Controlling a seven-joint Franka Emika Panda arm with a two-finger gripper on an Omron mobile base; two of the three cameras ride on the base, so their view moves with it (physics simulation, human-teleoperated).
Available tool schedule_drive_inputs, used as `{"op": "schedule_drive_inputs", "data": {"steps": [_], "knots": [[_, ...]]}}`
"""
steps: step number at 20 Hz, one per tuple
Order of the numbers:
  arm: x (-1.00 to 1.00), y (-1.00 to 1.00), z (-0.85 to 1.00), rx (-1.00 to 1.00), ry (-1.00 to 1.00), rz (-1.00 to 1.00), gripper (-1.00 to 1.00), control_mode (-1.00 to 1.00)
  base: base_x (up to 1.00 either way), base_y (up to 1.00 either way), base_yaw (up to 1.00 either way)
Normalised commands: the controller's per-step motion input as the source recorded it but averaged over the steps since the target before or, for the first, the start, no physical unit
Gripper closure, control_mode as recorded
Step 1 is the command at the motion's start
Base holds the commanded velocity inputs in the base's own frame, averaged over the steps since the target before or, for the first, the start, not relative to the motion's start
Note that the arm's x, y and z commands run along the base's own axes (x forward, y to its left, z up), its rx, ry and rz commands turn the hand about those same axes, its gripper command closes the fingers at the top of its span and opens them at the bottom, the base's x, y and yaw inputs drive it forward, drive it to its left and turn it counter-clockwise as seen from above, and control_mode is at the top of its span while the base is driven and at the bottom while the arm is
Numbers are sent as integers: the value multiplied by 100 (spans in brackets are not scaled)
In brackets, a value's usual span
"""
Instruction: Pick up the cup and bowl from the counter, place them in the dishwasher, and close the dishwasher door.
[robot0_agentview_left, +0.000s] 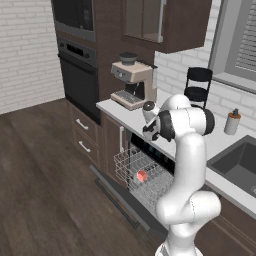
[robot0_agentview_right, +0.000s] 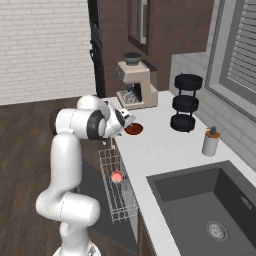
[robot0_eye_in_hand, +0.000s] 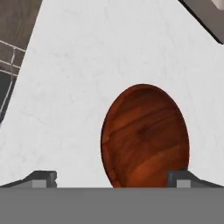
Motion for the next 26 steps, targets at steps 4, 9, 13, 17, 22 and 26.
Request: {"op": "schedule_drive_inputs", "data": {"steps": [4,9,13,17,22,26], "knots": [[61,0,-23,3,0,6,-100,-100,0,0,0],[34,-9,-27,0,0,4,-100,-100,0,0,0],[15,-7,-30,0,0,2,100,-100,0,0,0],[-1,-6,-25,0,0,0,100,-100,0,0,0],[-44,-1,-8,0,-1,0,100,-100,0,0,0],[-97,16,0,1,-7,0,100,-100,0,0,0]]}}
